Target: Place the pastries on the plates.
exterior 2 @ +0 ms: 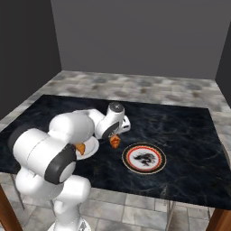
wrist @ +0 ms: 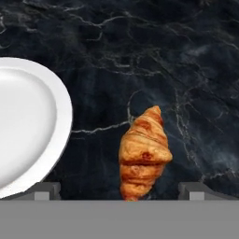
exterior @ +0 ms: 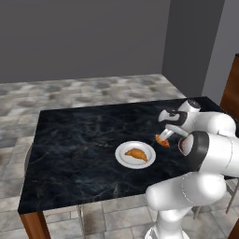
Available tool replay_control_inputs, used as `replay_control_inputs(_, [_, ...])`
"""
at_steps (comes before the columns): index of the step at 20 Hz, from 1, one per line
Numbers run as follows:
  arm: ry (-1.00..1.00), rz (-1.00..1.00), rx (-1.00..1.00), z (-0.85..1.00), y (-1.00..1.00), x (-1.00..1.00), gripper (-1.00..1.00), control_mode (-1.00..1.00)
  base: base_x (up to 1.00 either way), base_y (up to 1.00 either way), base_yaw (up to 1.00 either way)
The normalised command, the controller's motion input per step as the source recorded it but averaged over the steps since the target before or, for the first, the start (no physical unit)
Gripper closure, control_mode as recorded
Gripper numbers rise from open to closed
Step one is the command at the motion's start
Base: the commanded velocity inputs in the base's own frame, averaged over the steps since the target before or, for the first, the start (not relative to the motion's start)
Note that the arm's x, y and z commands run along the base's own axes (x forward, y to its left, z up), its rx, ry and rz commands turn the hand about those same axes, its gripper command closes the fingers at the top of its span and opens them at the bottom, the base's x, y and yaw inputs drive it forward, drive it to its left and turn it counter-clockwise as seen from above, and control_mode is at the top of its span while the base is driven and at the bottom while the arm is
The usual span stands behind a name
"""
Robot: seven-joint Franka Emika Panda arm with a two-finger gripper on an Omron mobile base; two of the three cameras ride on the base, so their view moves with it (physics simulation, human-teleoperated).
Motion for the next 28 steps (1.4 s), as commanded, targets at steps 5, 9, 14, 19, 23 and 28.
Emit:
replay_control_inputs(5, [0.0,0.0,0.0,-0.23,-0.02,0.22,-1.0,-1.0,0.0,0.0,0.0])
replay_control_inputs(9, [0.0,0.0,0.0,-0.19,0.0,0.24,-1.0,-1.0,0.0,0.0,0.0])
replay_control_inputs(14, [0.0,0.0,0.0,-0.17,-0.05,0.26,-1.0,-1.0,0.0,0.0,0.0])
replay_control_inputs(19, [0.0,0.0,0.0,-0.17,-0.09,0.22,-1.0,-1.0,0.0,0.0,0.0])
replay_control_inputs(23, [0.0,0.0,0.0,-0.2,-0.04,0.17,-1.0,-1.0,0.0,0.0,0.0])
replay_control_inputs(28, [0.0,0.0,0.0,-0.21,0.0,0.16,-1.0,-1.0,0.0,0.0,0.0])
